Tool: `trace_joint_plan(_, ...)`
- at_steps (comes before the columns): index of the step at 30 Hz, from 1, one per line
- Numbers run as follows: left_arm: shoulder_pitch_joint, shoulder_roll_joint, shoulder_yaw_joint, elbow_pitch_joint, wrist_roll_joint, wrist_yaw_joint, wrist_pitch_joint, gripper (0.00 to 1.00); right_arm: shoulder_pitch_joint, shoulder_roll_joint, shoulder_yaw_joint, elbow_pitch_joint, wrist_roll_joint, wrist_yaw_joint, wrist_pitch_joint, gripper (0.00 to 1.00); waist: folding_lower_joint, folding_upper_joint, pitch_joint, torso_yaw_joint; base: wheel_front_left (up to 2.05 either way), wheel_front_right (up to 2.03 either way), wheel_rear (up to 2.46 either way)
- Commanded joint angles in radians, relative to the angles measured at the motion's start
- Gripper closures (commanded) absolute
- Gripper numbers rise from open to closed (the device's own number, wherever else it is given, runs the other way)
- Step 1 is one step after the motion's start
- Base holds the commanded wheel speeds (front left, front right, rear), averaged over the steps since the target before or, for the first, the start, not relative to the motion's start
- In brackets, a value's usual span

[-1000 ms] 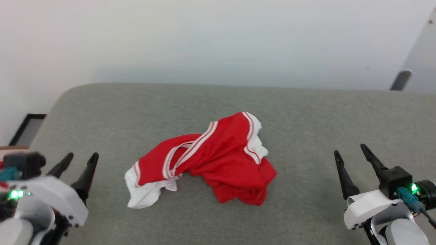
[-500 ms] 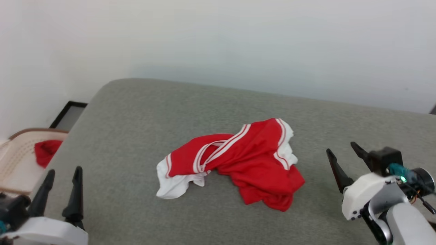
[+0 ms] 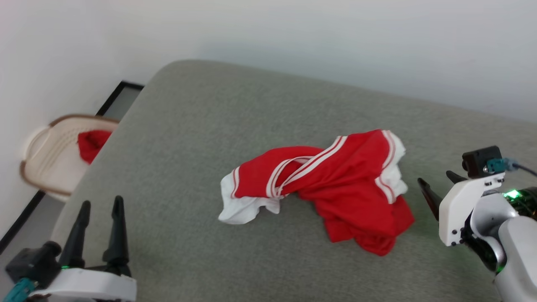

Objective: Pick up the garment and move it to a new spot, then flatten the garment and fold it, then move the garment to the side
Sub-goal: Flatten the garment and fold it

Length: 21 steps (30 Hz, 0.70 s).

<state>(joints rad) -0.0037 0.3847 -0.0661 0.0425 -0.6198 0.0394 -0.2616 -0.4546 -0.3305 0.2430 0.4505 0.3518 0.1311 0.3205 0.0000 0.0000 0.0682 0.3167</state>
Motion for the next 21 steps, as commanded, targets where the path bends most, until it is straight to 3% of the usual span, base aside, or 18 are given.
trace_joint_plan(1,-0.013,-0.011,0.007,0.004,0.012,-0.01,-0.004,0.0,-0.017,-0.006,0.007,0.005,0.009,-0.001,0.012,0.0,0.0,0.0,0.053,0.053,0.0,0.0,0.0)
trace_joint_plan(14,-0.086,-0.171,0.073,0.094,0.125,-0.128,-0.003,0.0,-0.101,-0.029,0.09,0.143,0.069,-0.001,0.105,0.0,0.0,0.0,0.126,0.128,0.0,0.0,0.0)
trace_joint_plan(15,-0.09,-0.179,0.077,0.099,0.132,-0.133,-0.003,0.0,-0.107,-0.033,0.103,0.16,0.062,-0.001,0.104,0.42,0.0,0.0,0.128,0.13,0.0,0.0,0.0)
trace_joint_plan(16,-0.093,-0.184,0.081,0.103,0.138,-0.137,-0.003,0.0,-0.11,-0.032,0.111,0.175,0.065,-0.001,0.099,0.95,0.0,0.0,0.129,0.131,0.0,0.0,0.0)
trace_joint_plan(17,-0.094,-0.19,0.085,0.108,0.142,-0.141,-0.003,0.0,-0.113,-0.031,0.118,0.188,0.067,-0.001,0.095,1.0,0.0,0.0,0.129,0.131,0.0,0.0,0.0)
trace_joint_plan(21,-0.089,-0.207,0.111,0.115,0.159,-0.154,-0.003,0.0,-0.145,-0.042,0.131,0.223,0.078,-0.001,0.071,1.0,0.0,0.0,0.124,0.116,0.0,0.0,0.0)
